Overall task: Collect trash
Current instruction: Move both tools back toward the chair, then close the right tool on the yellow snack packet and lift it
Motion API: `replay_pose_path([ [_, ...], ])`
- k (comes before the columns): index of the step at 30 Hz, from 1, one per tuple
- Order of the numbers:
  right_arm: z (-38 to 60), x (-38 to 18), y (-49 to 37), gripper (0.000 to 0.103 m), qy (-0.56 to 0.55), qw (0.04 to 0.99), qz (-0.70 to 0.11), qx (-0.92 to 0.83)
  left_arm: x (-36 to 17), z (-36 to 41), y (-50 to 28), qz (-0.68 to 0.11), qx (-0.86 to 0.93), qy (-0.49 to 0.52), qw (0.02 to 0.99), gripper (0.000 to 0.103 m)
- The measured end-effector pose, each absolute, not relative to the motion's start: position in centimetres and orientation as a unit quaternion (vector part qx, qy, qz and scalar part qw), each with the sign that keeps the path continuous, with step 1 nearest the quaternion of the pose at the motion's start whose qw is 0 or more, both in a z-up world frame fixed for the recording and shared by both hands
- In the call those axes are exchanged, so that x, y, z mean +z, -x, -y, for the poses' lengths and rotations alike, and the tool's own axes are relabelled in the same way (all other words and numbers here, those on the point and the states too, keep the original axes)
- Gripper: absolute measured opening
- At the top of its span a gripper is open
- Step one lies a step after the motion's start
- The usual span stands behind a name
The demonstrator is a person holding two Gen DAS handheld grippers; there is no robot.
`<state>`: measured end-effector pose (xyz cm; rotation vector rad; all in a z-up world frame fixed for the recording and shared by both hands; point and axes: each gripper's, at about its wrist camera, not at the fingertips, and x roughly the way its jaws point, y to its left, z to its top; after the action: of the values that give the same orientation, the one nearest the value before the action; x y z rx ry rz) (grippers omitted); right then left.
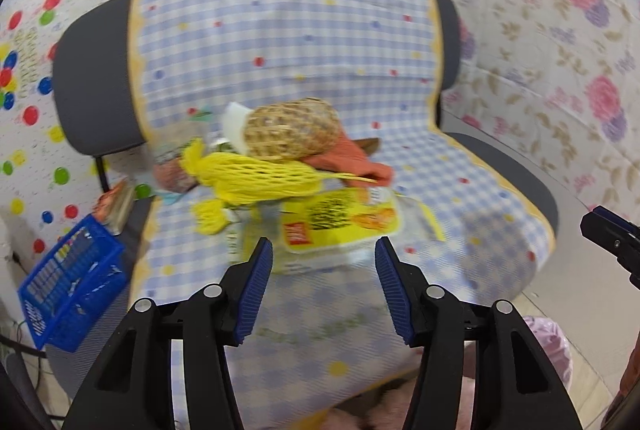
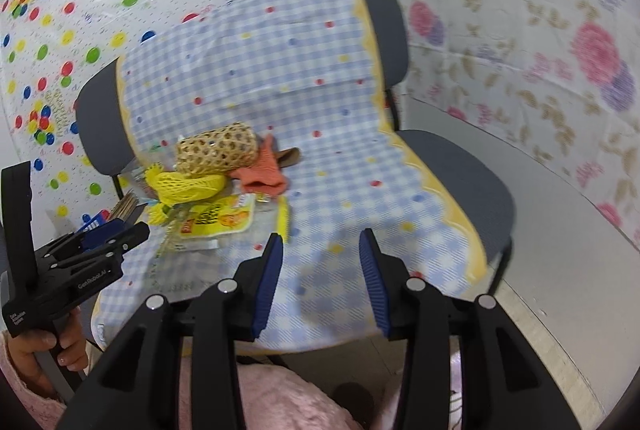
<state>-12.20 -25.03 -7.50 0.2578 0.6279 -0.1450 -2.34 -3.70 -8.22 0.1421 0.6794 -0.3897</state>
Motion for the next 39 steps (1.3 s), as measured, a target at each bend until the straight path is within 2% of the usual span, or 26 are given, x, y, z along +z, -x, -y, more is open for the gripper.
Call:
replay_pose_path([
  [3, 24.1, -7.5, 10.6, 0.044, -0.120, 0.941, -0.312, -0.058, -8.2, 2.3, 1.4, -0.333, -0.176, -0.064, 0.924, 0.056],
  [6, 23.0, -7.7, 8.7, 0.055, -0.111, 0.940, -0.319, -0.041, -8.3, 1.2, 0.7, -0.329, -0.161, -0.062, 0.929, 0.070],
  [8, 22.2, -8.1, 7.4, 0.063, -0.105, 0.939, -0.326, -0.029, -8.5, 0.3, 0.0, -0.327, -0.149, -0.062, 0.931, 0.070],
  [10, 21.4, -8.7, 6.2, 0.066, -0.099, 0.937, -0.335, -0.017, -9.0, -0.6, -0.7, -0.331, -0.136, -0.062, 0.932, 0.070],
  [19, 17.4, -14.7, 1.4, 0.067, -0.034, 0.912, -0.408, 0.005, -12.4, -2.9, -3.0, -0.365, -0.117, -0.042, 0.923, 0.070],
  [26, 15.4, -17.5, -1.0, 0.067, 0.049, 0.902, -0.428, -0.023, -13.4, -3.2, -4.3, -0.370, -0.113, -0.033, 0.921, 0.070],
  [29, 14.7, -17.9, -1.4, 0.074, 0.081, 0.906, -0.415, -0.032, -13.6, -3.5, -5.0, -0.372, -0.110, -0.026, 0.921, 0.070],
  [39, 12.3, -17.4, -3.9, 0.073, 0.163, 0.914, -0.372, -0.013, -13.5, -3.7, -6.6, -0.373, -0.101, -0.032, 0.922, 0.070],
])
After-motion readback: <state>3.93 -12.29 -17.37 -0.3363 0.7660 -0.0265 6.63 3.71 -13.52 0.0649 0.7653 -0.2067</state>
